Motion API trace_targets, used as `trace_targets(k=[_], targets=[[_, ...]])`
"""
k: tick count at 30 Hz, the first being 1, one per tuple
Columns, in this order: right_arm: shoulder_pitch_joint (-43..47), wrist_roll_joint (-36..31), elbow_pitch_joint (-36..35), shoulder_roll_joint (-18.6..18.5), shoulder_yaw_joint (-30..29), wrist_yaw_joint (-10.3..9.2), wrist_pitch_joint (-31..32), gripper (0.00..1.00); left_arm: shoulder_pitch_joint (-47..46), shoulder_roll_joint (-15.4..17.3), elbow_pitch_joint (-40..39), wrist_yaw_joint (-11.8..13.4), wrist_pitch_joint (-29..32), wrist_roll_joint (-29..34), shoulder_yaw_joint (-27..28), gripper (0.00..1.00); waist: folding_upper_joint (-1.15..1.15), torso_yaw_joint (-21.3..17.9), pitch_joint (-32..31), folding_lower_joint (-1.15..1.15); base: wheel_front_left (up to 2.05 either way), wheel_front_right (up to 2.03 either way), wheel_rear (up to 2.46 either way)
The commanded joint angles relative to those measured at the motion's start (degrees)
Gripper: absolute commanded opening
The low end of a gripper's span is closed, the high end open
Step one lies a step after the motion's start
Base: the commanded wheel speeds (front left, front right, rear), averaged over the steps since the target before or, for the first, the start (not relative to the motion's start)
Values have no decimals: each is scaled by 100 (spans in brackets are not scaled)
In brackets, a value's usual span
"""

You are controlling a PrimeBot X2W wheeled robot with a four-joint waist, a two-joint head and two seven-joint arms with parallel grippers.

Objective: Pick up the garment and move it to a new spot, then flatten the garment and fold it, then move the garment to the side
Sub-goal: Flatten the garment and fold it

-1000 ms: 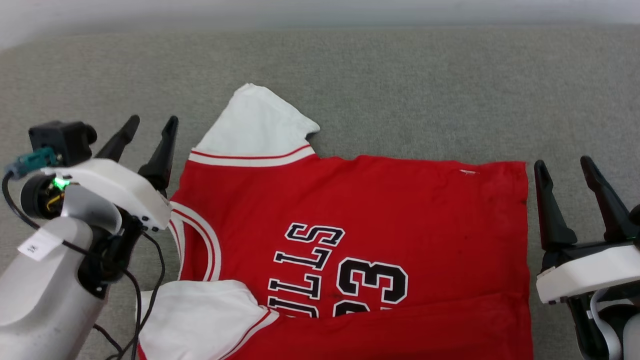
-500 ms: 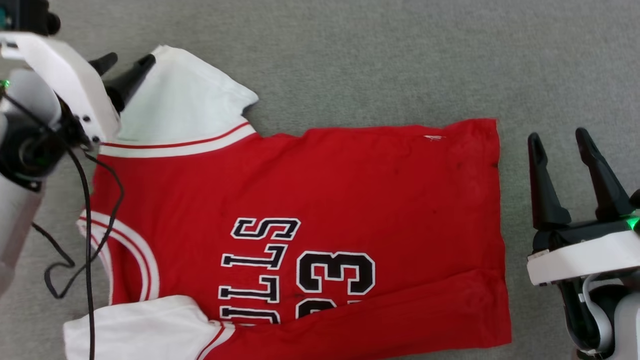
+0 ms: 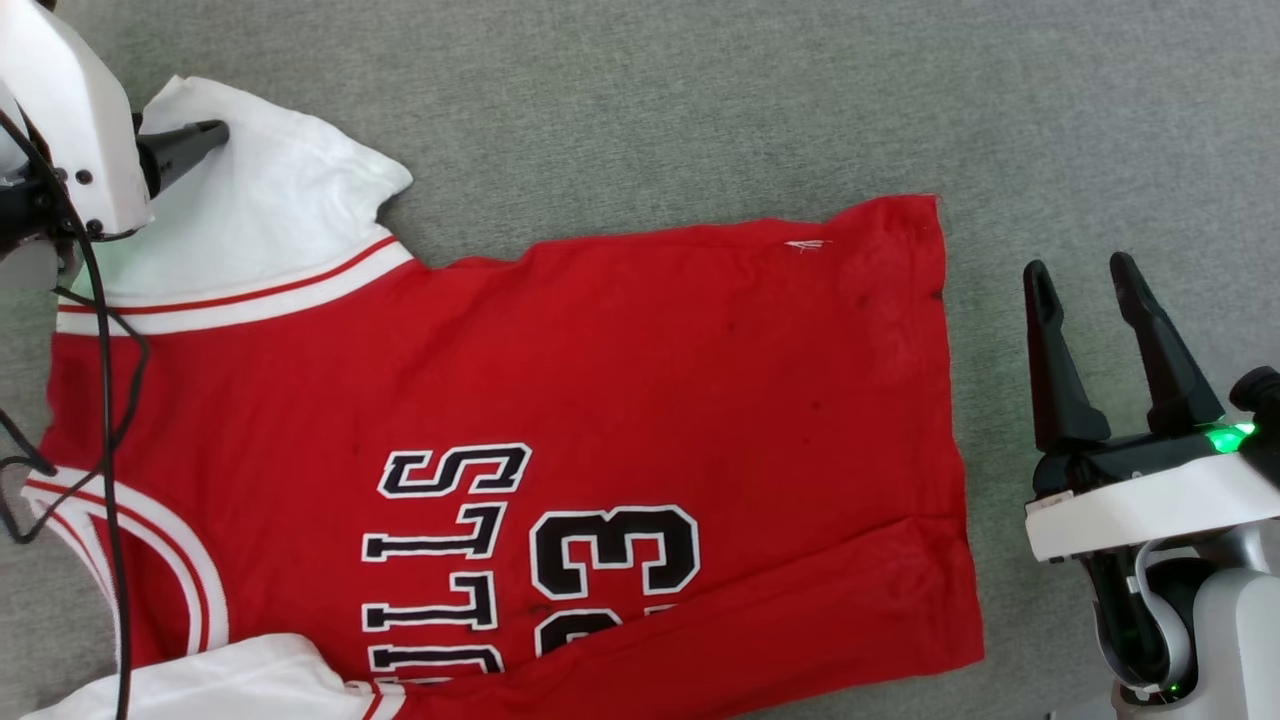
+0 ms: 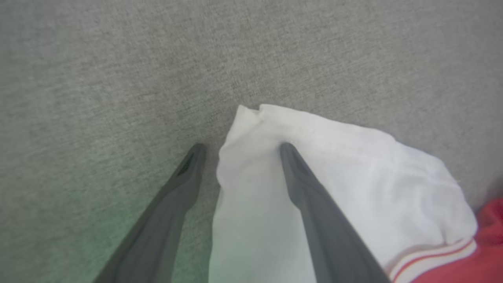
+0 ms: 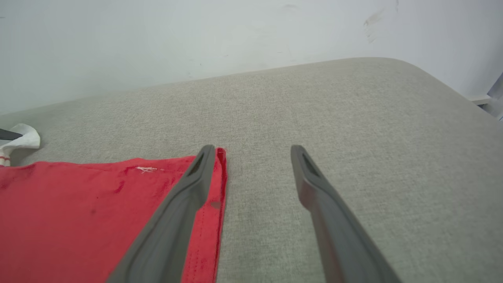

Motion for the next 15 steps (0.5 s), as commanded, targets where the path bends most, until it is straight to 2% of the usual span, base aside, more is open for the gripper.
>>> trace_targets(k=[1,3,5,6,11,15], targets=[[-53,35,28,19,-17,-6,-37,100,348,-82,256,58,290,40,-276,100,0,-59,31,1,0,0,0],[-51,89,62,19,-22,-6,-41,100,523,-118,376,78,617,38,-460,100,0,-95,28,1,0,0,0],[-44,131,106,20,-21,-5,21,100,640,-230,406,56,784,-55,-552,19,0,-117,19,1,0,0,0],[-47,186,118,20,-15,-5,38,100,660,-279,418,32,781,-95,-549,0,0,-121,17,1,0,0,0],[-95,311,195,19,-37,-5,358,100,437,-389,367,-91,300,83,-510,0,0,-77,-100,1,0,0,0],[-244,342,351,6,-47,-5,951,100,211,-453,355,-128,-55,169,-396,0,0,25,-334,1,0,0,0]])
